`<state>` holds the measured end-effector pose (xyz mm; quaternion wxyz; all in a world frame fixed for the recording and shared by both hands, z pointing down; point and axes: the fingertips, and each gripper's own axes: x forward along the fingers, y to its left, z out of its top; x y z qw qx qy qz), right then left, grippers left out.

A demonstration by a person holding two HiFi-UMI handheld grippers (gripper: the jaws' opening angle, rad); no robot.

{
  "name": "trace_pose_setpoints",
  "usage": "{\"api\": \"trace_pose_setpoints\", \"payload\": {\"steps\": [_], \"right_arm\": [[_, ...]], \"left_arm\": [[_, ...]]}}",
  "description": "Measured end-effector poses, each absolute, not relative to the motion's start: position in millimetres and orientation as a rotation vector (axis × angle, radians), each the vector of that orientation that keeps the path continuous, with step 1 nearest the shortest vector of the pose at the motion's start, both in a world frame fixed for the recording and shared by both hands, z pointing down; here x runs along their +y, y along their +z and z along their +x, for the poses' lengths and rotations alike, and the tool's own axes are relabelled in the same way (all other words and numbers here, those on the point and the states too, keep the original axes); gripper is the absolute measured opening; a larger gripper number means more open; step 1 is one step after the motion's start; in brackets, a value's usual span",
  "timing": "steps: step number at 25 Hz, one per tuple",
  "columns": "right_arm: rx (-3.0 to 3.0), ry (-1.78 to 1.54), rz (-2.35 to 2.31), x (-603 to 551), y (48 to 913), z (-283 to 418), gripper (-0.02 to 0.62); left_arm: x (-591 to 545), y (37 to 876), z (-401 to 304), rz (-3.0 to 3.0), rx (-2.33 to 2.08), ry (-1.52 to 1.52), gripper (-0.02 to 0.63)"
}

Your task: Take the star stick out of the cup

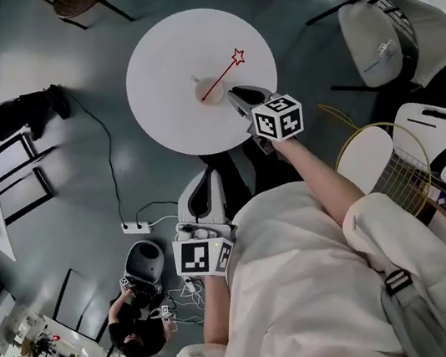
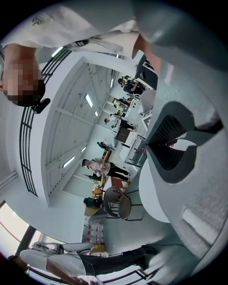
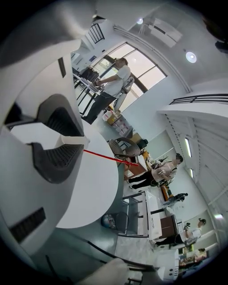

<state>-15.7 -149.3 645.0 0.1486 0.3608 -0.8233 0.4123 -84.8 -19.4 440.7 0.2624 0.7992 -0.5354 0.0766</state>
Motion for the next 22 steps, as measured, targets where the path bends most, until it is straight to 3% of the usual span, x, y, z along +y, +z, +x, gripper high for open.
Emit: {"api": "trace_pose_setpoints", "payload": {"steps": [22], "right_arm": [[-2.307,1.215,1.124,-181,671,-22,0.064]], "left_arm": [[-62,446,-78,2.214,-1.382,0.194,0.009]]}}
